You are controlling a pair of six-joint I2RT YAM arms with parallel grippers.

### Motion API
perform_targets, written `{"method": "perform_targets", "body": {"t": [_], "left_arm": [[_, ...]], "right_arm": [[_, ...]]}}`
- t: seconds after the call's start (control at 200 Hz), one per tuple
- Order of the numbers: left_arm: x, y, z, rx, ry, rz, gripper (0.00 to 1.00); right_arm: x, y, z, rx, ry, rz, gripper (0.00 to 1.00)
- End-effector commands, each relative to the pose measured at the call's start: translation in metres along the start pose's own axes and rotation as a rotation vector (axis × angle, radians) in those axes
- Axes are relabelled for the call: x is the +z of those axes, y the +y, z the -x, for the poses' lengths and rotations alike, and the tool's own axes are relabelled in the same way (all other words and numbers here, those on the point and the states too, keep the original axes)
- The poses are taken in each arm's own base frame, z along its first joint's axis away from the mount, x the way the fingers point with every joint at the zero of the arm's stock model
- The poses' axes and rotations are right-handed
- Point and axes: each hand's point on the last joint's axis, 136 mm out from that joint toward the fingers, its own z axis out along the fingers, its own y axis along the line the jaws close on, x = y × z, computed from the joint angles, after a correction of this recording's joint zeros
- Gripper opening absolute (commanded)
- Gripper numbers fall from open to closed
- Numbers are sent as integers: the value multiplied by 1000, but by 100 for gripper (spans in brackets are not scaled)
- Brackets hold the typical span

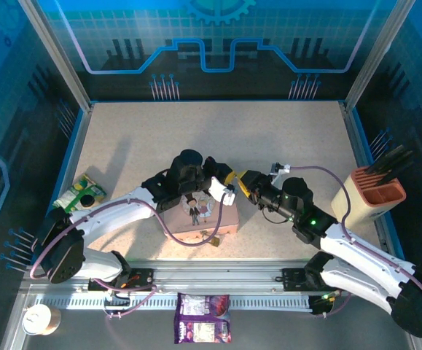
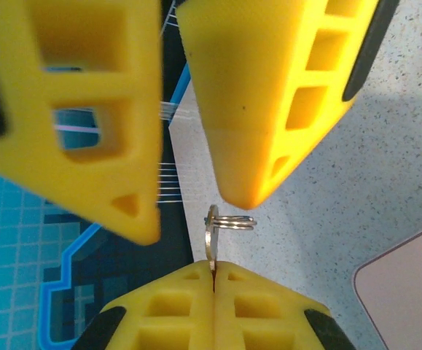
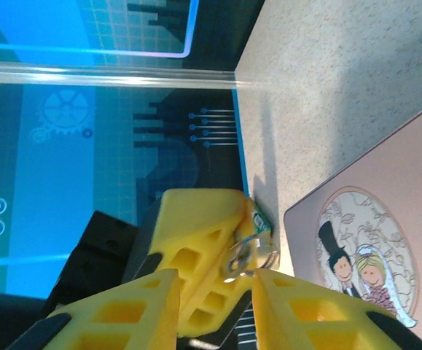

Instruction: Unlock a padlock with a key

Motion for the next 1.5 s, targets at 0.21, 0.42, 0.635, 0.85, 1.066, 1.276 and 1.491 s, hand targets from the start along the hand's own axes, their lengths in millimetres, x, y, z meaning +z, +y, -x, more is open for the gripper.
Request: {"method": "perform_targets", "body": {"t": [0.21,0.42,0.635,0.85,1.066,1.276,1.491], "left_arm": [[2,-3,5,32,-6,14,0],[3,-8,5,43,0,3,0],[4,-10,9,46,-3,0,0],[6,-12,10,49,-2,-5,0],[9,-14,9,52,5,-7,0],[5,-4,11,-19,-1,31,9],[-17,6,23,-249,-68,91,28]], "right_arm": [[-1,-6,5,52,-49,-35,31],[-3,1,8,53,-61,-6,30],[2,1,6,68,-49,2,26],[4,1,3,70,-32,-3,20],[3,3,4,64,-36,0,12],[0,-1,10,42,-55,-17,0],[-7,-5,34,-33,-123,-10,0]]}}
